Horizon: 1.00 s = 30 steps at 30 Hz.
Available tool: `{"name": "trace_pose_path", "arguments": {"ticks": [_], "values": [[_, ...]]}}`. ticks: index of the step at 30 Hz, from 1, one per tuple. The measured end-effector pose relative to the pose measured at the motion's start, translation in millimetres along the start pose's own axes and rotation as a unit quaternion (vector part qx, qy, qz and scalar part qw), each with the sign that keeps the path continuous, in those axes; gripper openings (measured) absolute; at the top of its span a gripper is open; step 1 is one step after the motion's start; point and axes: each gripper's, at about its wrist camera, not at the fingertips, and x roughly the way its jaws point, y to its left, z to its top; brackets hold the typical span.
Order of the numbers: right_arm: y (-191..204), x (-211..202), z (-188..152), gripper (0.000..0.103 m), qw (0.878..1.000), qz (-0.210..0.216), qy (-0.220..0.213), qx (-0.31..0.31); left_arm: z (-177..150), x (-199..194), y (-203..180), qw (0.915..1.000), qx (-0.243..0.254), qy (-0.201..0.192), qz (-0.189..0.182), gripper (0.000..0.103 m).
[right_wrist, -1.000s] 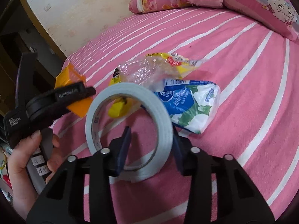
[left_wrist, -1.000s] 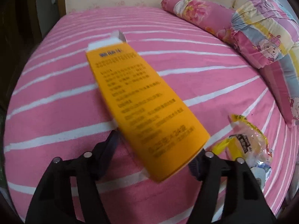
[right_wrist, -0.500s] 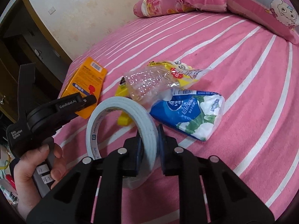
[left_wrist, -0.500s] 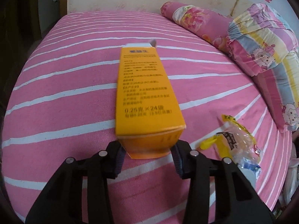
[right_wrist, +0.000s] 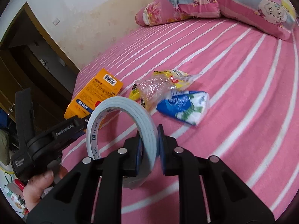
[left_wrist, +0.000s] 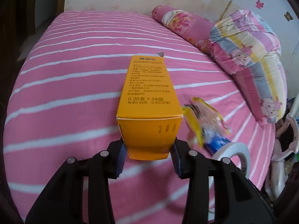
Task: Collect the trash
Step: 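Carry the orange box and tape roll with both tools over the trash bin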
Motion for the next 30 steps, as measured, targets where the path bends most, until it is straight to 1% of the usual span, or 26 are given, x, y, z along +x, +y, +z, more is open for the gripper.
{"name": "trace_pose_path", "arguments": {"ticks": [3, 9, 12, 13, 15, 20, 23, 27, 30], "values": [[-0.8, -26.7, -12.3, 0.017, 1.0, 0.003, -0.003, 0.005, -17.5, -21.2, -2.4, 0.9999, -0.003, -0.005, -0.01, 0.04], [2.0, -76.4, -39.2, 0.017, 1.0, 0.004, -0.005, 0.004, -77.1, -88.0, -1.4, 0.9989, -0.008, -0.013, -0.044, 0.04], [4.1, -106.2, -55.3, 0.017, 1.0, 0.008, -0.016, 0.005, -100.4, -116.2, -2.0, 0.998, -0.016, -0.015, -0.06, 0.04], [5.8, -117.3, -61.9, 0.017, 1.0, 0.007, -0.021, 0.001, -110.4, -131.5, -4.4, 0.9975, -0.017, -0.017, -0.066, 0.04], [11.0, -140.6, -76.3, 0.017, 0.999, 0.003, -0.031, -0.01, -120.0, -149.3, -8.2, 0.9966, -0.019, -0.018, -0.078, 0.04], [24.9, -208.9, -99.4, 0.017, 0.998, 0.005, -0.062, -0.017, -146.1, -205.9, -27.8, 0.9938, -0.013, -0.026, -0.108, 0.04], [25.2, -248.0, -106.2, 0.017, 0.997, 0.004, -0.082, -0.013, -160.3, -237.4, -43.5, 0.9915, -0.005, -0.03, -0.127, 0.04], [16.6, -296.2, -117.9, 0.017, 0.994, 0.001, -0.105, -0.001, -177.5, -268.3, -64.2, 0.9882, 0.007, -0.034, -0.149, 0.04], [2.4, -331.2, -129.2, 0.017, 0.993, -0.012, -0.121, 0.011, -192.3, -285.2, -88.8, 0.9847, 0.027, -0.03, -0.169, 0.04]]}}
